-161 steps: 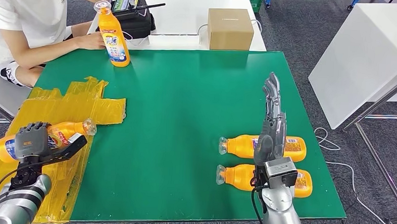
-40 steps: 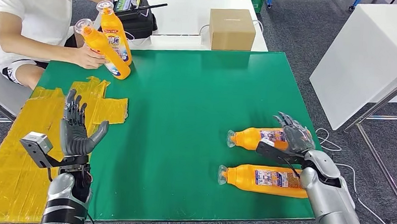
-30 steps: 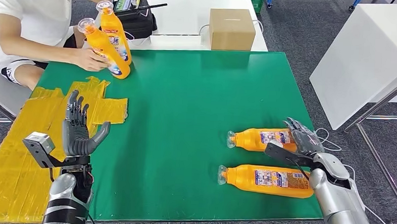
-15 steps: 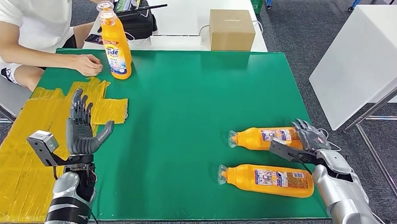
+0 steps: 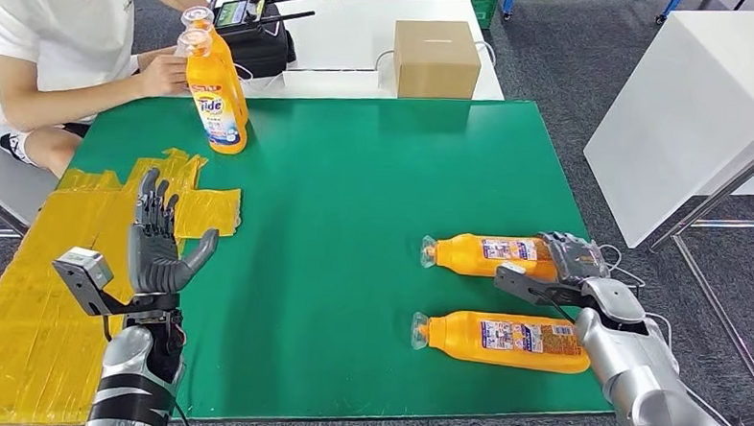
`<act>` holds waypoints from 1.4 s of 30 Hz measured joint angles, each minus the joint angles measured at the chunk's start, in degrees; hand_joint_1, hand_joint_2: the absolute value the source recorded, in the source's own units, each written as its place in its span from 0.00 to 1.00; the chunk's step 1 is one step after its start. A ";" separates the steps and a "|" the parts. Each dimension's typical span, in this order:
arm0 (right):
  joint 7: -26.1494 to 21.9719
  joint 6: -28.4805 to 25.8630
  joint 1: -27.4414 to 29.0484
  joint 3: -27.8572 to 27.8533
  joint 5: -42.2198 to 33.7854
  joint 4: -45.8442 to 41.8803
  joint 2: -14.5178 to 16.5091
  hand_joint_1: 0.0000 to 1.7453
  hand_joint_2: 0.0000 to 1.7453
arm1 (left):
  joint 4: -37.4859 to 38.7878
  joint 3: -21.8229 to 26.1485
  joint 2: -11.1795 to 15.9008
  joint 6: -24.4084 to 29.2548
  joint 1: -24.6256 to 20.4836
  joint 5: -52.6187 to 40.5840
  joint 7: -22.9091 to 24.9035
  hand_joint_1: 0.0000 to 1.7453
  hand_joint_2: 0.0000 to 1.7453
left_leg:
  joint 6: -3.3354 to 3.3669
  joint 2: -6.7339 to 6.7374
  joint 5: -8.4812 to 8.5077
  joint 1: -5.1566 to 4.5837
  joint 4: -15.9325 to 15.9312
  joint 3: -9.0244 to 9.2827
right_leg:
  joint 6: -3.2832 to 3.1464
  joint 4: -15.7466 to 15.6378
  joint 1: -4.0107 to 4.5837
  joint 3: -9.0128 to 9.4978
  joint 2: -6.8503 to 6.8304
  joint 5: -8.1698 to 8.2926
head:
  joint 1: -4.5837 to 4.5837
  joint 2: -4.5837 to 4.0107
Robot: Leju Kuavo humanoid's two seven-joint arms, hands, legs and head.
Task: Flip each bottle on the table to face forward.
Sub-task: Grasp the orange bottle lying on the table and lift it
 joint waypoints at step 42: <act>-17.13 6.53 6.93 -19.07 -48.99 -27.20 20.20 1.00 1.00 | 1.70 -5.08 -0.19 2.16 -5.07 -6.23 5.15 0.00 1.00 | 0.01 -0.10 0.02 -0.03 0.00 -0.34 | 0.01 0.02 -0.02 -0.30 -0.06 -0.01 | 0.00 0.00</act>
